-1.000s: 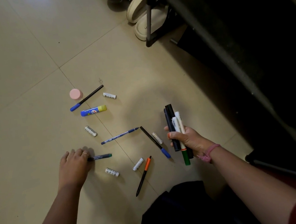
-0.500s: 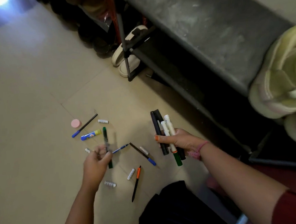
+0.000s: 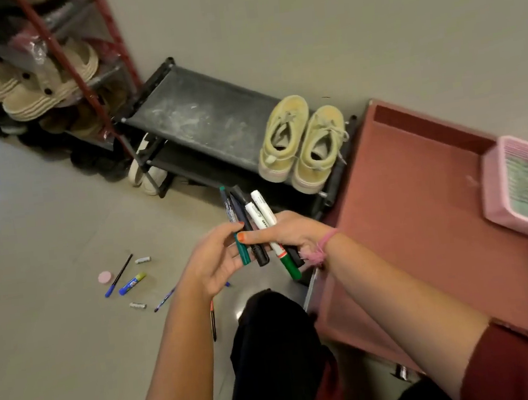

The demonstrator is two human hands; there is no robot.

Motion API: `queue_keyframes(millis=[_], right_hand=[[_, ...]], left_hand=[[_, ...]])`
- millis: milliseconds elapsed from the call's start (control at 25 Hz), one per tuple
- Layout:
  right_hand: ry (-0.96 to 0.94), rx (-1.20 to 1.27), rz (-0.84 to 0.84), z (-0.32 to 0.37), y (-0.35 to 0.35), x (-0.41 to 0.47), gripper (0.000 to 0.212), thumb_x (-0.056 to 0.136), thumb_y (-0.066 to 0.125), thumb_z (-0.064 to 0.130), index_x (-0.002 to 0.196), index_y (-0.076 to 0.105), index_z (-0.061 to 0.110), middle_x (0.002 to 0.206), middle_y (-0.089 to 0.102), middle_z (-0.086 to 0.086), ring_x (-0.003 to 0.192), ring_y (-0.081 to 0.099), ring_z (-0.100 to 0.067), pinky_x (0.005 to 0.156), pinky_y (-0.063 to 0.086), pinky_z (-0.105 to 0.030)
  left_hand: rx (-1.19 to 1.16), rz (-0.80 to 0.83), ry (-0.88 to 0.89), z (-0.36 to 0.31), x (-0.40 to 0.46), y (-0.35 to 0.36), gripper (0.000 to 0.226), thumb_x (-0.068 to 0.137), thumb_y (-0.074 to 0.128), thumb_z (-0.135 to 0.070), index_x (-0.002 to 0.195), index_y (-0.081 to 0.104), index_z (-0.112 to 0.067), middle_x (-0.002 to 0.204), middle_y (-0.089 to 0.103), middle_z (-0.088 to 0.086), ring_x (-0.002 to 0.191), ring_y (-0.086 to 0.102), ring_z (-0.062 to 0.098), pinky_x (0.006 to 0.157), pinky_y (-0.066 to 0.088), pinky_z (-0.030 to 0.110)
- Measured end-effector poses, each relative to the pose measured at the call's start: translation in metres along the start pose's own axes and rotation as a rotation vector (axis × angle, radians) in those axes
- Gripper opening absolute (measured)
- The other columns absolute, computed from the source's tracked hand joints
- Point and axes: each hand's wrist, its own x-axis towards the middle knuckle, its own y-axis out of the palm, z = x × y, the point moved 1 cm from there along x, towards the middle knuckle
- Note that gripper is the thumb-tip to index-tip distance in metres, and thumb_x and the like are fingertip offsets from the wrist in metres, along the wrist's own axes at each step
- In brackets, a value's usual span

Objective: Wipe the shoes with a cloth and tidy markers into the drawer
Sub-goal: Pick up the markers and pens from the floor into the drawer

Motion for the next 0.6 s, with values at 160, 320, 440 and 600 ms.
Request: queue_keyframes(millis=[160, 320, 440, 600], right_hand=[[-0.044, 0.053, -0.112, -0.017, -0.028, -0.087, 0.042, 0.067, 0.086, 0.029, 0.100, 0.071, 0.009, 0.092, 0.076, -0.005, 0.085, 0.072, -0.013, 0.073, 0.058, -0.024], [-0.057, 0.254, -0.213, -0.070, -0.055, -0.160, 0.021, 0.073, 0.082, 0.018, 0.091, 0.071, 0.013, 0.085, 0.076, -0.005, 0.080, 0.073, -0.015, 0.064, 0.058, -0.024], [-0.034, 0.334, -0.282, -0.118, -0.073, -0.198, 0.032, 0.075, 0.081, 0.023, 0.102, 0.070, 0.008, 0.099, 0.073, -0.012, 0.093, 0.071, -0.022, 0.079, 0.059, -0.032], [-0.005, 0.443, -0.381, -0.175, -0.093, -0.230, 0.031, 0.076, 0.080, 0.023, 0.102, 0.070, 0.010, 0.102, 0.073, -0.014, 0.097, 0.070, -0.024, 0.087, 0.057, -0.037]], left_hand=[[0.136, 0.113, -0.055, 0.019, -0.036, 0.067, 0.026, 0.094, 0.054, -0.016, 0.117, 0.063, -0.006, 0.110, 0.071, 0.016, 0.095, 0.070, 0.026, 0.074, 0.060, 0.038], [0.212, 0.167, -0.186, 0.069, -0.054, 0.125, 0.026, 0.096, 0.051, -0.013, 0.118, 0.061, -0.005, 0.107, 0.071, 0.016, 0.084, 0.072, 0.023, 0.065, 0.060, 0.039], [0.273, 0.237, -0.300, 0.113, -0.061, 0.161, 0.025, 0.097, 0.048, -0.012, 0.118, 0.060, -0.004, 0.105, 0.072, 0.016, 0.086, 0.072, 0.024, 0.064, 0.059, 0.042], [0.357, 0.290, -0.430, 0.162, -0.061, 0.199, 0.023, 0.095, 0.053, -0.014, 0.113, 0.064, -0.004, 0.102, 0.073, 0.016, 0.085, 0.071, 0.025, 0.068, 0.058, 0.046]])
